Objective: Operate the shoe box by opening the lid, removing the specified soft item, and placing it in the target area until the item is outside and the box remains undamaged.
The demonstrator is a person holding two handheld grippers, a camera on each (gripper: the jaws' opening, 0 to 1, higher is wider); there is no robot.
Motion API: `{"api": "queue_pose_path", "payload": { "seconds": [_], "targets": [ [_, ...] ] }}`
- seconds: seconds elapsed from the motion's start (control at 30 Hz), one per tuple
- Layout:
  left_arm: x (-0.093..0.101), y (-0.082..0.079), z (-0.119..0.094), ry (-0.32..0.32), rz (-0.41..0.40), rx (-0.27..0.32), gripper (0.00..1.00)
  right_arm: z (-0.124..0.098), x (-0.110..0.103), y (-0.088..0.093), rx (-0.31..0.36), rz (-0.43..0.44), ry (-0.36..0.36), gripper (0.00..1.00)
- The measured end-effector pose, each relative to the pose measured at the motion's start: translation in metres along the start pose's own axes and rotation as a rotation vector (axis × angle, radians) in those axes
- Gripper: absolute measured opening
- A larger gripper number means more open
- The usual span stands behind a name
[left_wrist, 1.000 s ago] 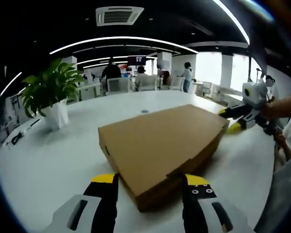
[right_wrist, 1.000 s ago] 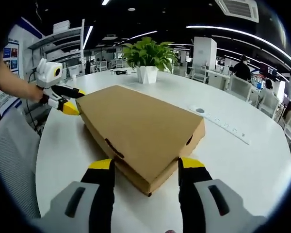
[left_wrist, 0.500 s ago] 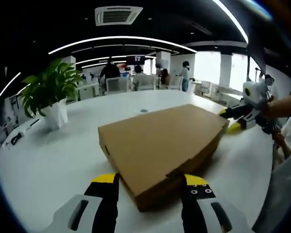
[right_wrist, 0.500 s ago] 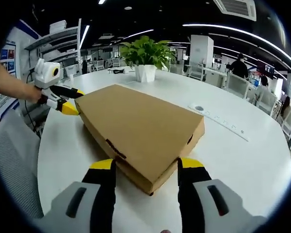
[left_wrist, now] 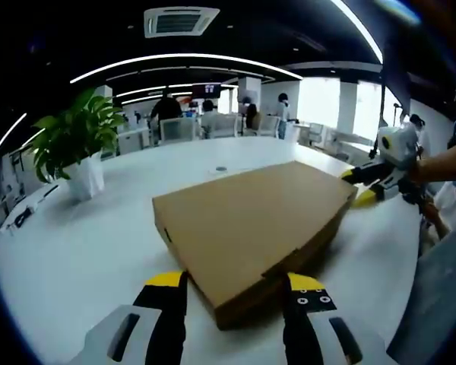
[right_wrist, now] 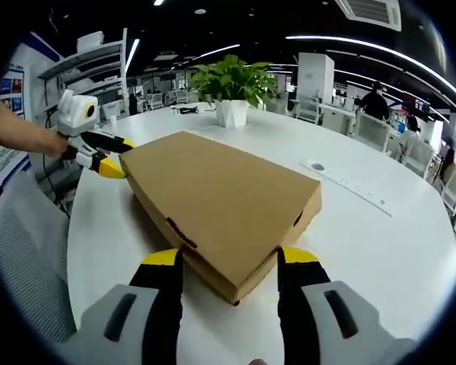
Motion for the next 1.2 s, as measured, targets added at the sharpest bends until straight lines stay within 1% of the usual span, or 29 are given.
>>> {"api": "queue_pose_path", "payload": {
  "seconds": [0.27, 0.47, 0.53, 0.93, 1.2],
  "targets": [
    [-0.002, 0.006, -0.009, 0.020, 0.009, -0.010, 0.49, -0.002, -0.013, 0.003, -0.002, 0.010, 0.010, 0.45],
    [-0.008, 0.014, -0.016, 0.033, 0.015, -0.017, 0.49, -0.004, -0.023, 0.006, -0.006, 0.018, 0.019, 0.45],
    [-0.006, 0.013, -0.016, 0.037, 0.017, -0.019, 0.49, -0.004, -0.026, 0.006, -0.007, 0.021, 0.023, 0.45],
    [-0.008, 0.019, -0.030, 0.064, 0.033, -0.034, 0.49, -0.008, -0.049, 0.012, -0.002, 0.040, 0.050, 0.45],
    [-0.012, 0.025, -0.040, 0.080, 0.043, -0.048, 0.49, -0.009, -0.063, 0.014, 0.004, 0.052, 0.068, 0.45]
  ]
}}
Point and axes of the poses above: the point that each gripper's makers call its tool centre point, and the gripper's own axes: z roughly forward along the fingers, x roughly to its right, y roughly out of its underside, the point moved 3 cm from there along -z, roughly backward along the fingers, and after that the axes turned 8 degrees about z, right-handed, at the moved point
